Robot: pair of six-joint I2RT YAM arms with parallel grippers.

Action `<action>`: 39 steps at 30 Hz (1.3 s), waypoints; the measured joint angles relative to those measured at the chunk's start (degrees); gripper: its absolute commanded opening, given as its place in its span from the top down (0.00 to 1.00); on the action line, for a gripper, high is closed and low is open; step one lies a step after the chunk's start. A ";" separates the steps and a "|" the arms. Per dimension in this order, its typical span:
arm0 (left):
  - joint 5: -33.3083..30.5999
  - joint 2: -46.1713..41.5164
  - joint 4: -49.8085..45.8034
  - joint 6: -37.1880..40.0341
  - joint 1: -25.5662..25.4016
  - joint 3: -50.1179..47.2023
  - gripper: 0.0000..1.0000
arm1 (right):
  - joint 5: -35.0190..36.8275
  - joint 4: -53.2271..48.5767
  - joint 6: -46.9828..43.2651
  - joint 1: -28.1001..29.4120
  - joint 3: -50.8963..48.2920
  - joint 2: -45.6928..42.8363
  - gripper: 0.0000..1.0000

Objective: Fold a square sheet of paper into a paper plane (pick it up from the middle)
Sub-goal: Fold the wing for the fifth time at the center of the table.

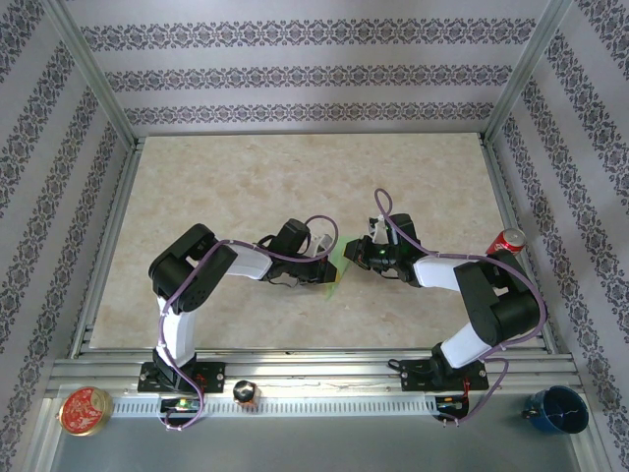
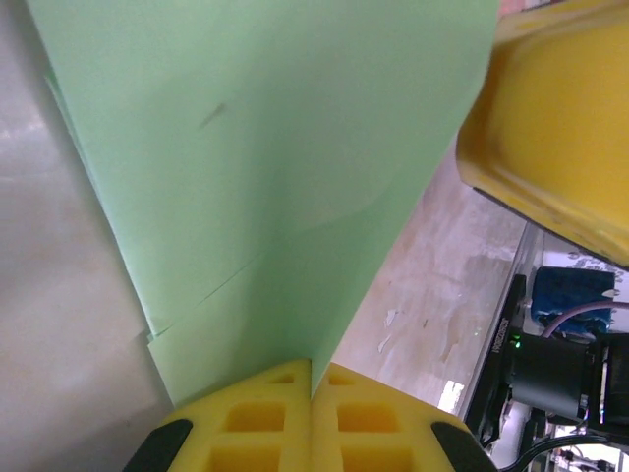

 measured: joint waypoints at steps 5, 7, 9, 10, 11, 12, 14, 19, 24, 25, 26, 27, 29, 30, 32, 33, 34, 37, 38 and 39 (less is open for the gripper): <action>1.20 0.52 3.41 -2.38 0.44 -1.09 1.00 | 0.02 0.17 0.00 -0.02 -0.20 0.00 0.85; 1.55 0.61 4.52 -3.13 0.63 -1.51 1.00 | 0.02 0.57 0.00 -0.04 -0.68 0.00 0.85; 1.84 0.79 5.51 -3.89 0.72 -1.75 1.00 | 0.02 0.81 0.00 -0.04 -1.16 0.00 0.85; 1.97 0.87 5.99 -4.22 0.74 -1.90 1.00 | 0.00 0.85 0.00 -0.04 -1.38 0.00 0.85; 1.99 0.94 6.56 -4.63 0.76 -2.10 1.00 | -0.11 0.90 0.00 -0.04 -1.55 0.00 0.85; 2.01 0.98 7.32 -5.14 0.76 -2.34 1.00 | -0.26 1.03 0.00 -0.07 -1.68 0.00 0.86; 2.19 1.22 8.72 -6.16 0.79 -2.71 1.00 | -0.92 1.49 0.04 -0.13 -1.84 0.00 0.88; 2.80 1.75 13.11 -9.35 1.14 -4.22 1.00 | -2.34 3.04 0.17 -0.15 -1.90 0.02 0.90; 2.67 1.90 15.96 -11.47 1.31 -5.42 1.00 | -3.21 3.65 0.17 -0.15 -1.46 1.40 0.91; 2.67 1.90 16.17 -11.74 1.40 -5.60 1.00 | -3.41 3.65 0.15 -0.15 -1.22 1.86 0.91; 2.67 1.90 16.52 -12.02 1.49 -5.77 1.00 | -3.45 3.65 0.15 -0.17 -1.03 2.19 0.91; 2.64 1.90 17.05 -12.44 1.53 -5.99 1.00 | -3.58 3.67 0.15 -0.20 -0.74 2.60 0.91; 2.67 1.90 17.92 -13.03 1.60 -6.38 1.00 | -3.89 3.85 0.15 -0.55 -0.31 3.30 0.91; 2.69 1.90 18.32 -13.31 1.68 -6.58 1.00 | -4.11 3.93 0.17 -0.83 0.00 3.78 0.91; 2.73 1.90 18.88 -14.01 1.88 -6.84 1.00 | -4.50 4.31 0.17 -0.96 0.52 4.72 0.91; 2.80 1.90 19.08 -14.29 1.95 -6.95 1.00 | -4.70 4.33 0.17 -1.16 0.85 5.20 0.91; 2.82 1.90 19.26 -14.53 1.99 -7.04 1.00 | -4.94 4.46 0.15 -1.20 1.14 5.62 0.91; 2.84 1.90 19.47 -15.30 2.14 -7.21 1.00 | -5.62 4.90 0.15 -1.29 1.73 6.56 0.91; 2.82 1.90 19.52 -15.56 2.19 -7.21 1.00 | -5.88 5.03 0.15 -1.29 1.90 6.88 0.91; 2.80 1.90 19.61 -15.80 2.23 -7.28 1.00 | -6.05 5.18 0.15 -1.29 2.16 7.34 0.91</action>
